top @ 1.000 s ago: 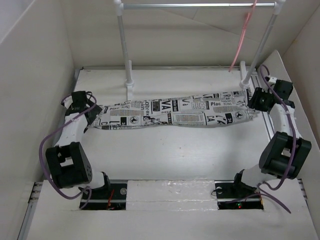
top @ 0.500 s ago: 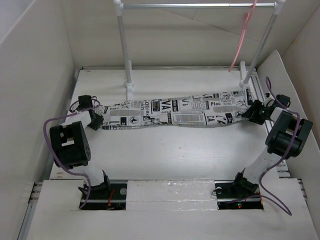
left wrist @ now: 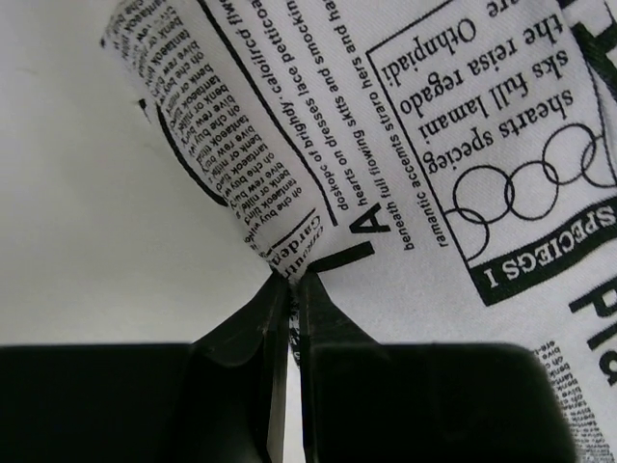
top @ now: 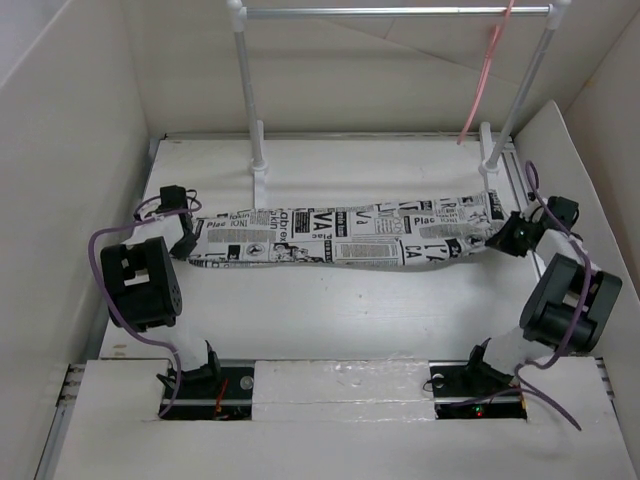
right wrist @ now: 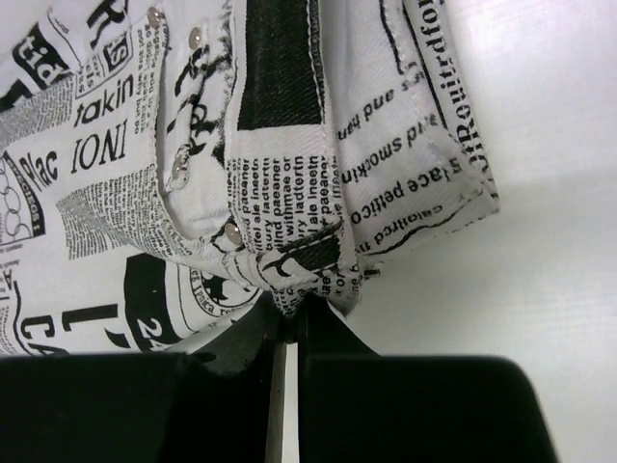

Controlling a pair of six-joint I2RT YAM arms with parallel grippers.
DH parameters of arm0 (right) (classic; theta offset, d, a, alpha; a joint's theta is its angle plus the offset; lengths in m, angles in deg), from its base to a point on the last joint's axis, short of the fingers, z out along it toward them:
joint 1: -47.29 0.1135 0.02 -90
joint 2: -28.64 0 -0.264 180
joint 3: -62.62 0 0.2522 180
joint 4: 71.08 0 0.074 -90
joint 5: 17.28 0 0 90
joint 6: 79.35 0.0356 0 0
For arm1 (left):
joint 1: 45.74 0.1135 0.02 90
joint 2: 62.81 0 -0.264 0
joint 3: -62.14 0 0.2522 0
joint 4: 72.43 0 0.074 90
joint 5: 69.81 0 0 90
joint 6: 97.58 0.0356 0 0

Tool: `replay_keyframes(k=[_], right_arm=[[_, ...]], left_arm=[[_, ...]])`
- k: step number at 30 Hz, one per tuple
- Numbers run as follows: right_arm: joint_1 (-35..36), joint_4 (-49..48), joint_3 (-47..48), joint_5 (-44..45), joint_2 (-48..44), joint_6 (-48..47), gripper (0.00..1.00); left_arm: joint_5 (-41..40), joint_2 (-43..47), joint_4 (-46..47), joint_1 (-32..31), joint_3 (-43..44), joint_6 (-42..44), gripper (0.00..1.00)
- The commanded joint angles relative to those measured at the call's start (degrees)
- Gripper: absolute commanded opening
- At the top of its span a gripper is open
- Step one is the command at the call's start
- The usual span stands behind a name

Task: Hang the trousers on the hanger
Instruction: Fold the trousers at the center of the board.

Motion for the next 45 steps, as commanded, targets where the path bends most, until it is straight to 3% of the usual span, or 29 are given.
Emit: replay_keyframes(k=[1, 6, 7, 8, 9, 10, 11, 12, 15, 19, 22, 24, 27, 30, 31, 32, 35, 36, 41, 43, 45], right_arm=[[-4.20, 2.99, -4.66, 2.87, -9.57, -3.97, 0.00], [-12.36, 11.08, -8.79, 4.09, -20.58, -11.34, 0.00], [-12.38, 12.57, -9.41, 6.19, -22.60, -12.32, 0.21], [-12.38, 12.85, -9.42, 6.73, -23.14, -12.33, 0.21], [-12.38, 12.24, -10.98, 6.39, -23.15, -11.80, 0.47], [-12.38, 11.28, -11.61, 5.34, -23.15, -11.71, 0.59], [-13.25, 11.79, -11.61, 3.15, -22.63, -11.71, 0.64], [-14.04, 12.58, -11.27, 2.44, -20.97, -12.32, 0.70], [-16.85, 13.64, -10.47, 2.34, -19.12, -13.29, 0.76], [-18.09, 12.68, -11.87, 4.88, -18.32, -12.68, 0.79], [-20.11, 9.79, -13.46, 4.54, -16.39, -11.36, 0.80], [-20.11, 7.32, -14.42, 2.62, -14.63, -9.53, 0.80], [-20.11, 1.27, -15.83, -1.86, -10.24, -7.33, 0.79], [-20.11, -5.92, -17.84, -9.22, -5.24, -6.80, 0.65], [-20.11, -8.05, -17.85, -9.26, -5.22, -6.79, 0.65], [-20.11, -8.94, -18.38, -13.00, -4.96, -6.62, 0.36], [-18.36, -10.00, -20.14, -18.63, -8.80, -5.13, 0.05], [-17.75, -9.22, -20.40, -19.10, -14.74, -3.21, 0.00], [-8.19, 0.70, -12.62, -12.46, -37.01, 3.05, 0.00], [-5.19, 9.01, -6.64, -9.01, -39.66, 1.13, 0.00], [-3.33, 11.26, -0.03, -7.77, -40.55, 0.07, 0.00]], left_arm=[[-11.11, 3.96, -6.74, 2.03, -0.41, 3.38, 0.00], [-13.84, 8.17, -9.47, 2.03, -3.40, 2.25, 0.00], [-11.41, 9.57, -9.13, 2.72, -4.36, 2.68, 0.18], [-11.38, 9.59, -9.12, 2.73, -4.37, 2.77, 0.36], [-9.64, 10.89, -8.95, 2.73, -4.54, 2.86, 0.55], [-8.84, 11.60, -9.04, 2.73, -4.02, 2.86, 0.71], [-8.05, 12.56, -9.12, 2.73, -3.41, 2.86, 0.86], [-5.78, 14.92, -9.04, 2.73, -2.70, 3.38, 0.89], [-0.08, 20.02, -8.95, 2.21, 0.99, 4.00, 0.92], [7.85, 25.39, -5.55, -6.65, 1.80, 5.40, 0.84], [13.04, 30.49, -1.41, -14.92, 0.04, 4.45, 0.67], [17.77, 31.12, -0.34, -18.00, -0.76, 3.74, 0.51], [16.32, 30.07, 0.72, -27.57, -2.17, 1.90, 0.30], [12.02, 26.22, 2.64, -43.00, -2.26, -1.79, 0.03], [12.00, 26.20, 2.74, -43.06, -1.82, -1.80, 0.03], [10.34, 23.76, 2.91, -49.85, -1.30, -2.58, 0.00], [6.55, 18.05, 3.62, -58.85, 0.82, -5.57, 0.00], [5.59, 16.54, 4.05, -60.19, 1.25, -6.54, 0.00], [5.40, 9.25, 7.48, -62.05, 1.09, -8.39, 0.00], [5.84, 8.36, 9.67, -62.57, 0.04, -9.00, 0.00], [6.89, 7.04, 11.61, -62.57, -0.76, -9.53, 0.00]])
